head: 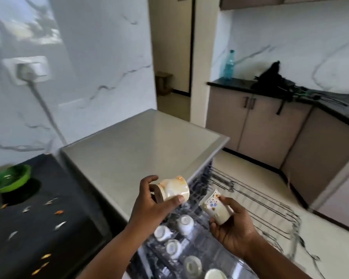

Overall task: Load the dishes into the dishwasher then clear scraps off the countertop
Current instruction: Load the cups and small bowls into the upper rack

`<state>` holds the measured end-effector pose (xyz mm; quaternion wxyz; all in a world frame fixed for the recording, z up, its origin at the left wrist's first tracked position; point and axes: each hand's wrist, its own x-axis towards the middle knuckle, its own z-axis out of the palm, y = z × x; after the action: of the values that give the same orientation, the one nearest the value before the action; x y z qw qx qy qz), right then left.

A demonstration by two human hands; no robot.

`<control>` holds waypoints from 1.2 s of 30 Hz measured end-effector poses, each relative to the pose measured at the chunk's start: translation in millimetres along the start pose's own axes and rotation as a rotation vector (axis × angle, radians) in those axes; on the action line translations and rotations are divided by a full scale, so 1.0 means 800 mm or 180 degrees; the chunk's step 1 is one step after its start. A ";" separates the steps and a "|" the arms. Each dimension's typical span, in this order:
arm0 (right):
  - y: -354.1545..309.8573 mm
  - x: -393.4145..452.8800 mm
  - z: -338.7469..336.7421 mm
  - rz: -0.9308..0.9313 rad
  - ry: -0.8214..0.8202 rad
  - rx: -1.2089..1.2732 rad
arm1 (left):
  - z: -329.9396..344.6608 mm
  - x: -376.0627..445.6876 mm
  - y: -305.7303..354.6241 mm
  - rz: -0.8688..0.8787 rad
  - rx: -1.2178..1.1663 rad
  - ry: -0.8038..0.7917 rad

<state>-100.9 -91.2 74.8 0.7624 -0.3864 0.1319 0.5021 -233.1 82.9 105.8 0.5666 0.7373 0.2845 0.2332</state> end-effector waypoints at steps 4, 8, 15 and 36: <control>-0.065 -0.001 -0.096 -0.0094 0.0360 0.0254 | 0.114 0.022 -0.015 -0.0177 0.0181 -0.0415; -0.092 0.008 -0.158 -0.0098 0.0498 0.0497 | 0.178 0.032 -0.040 -0.0386 0.0481 -0.0730; -0.079 0.033 -0.221 0.0131 0.0838 0.0531 | 0.213 0.068 -0.110 -0.0545 0.1361 -0.1010; 0.027 0.206 -0.219 0.0595 0.1303 -0.5526 | 0.269 0.134 -0.316 -0.0658 0.3003 -0.2207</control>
<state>-10.9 -104.1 -148.9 0.1192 -0.8966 -0.1300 0.4063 -50.6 54.5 -190.7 0.2574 0.9111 0.2260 -0.2292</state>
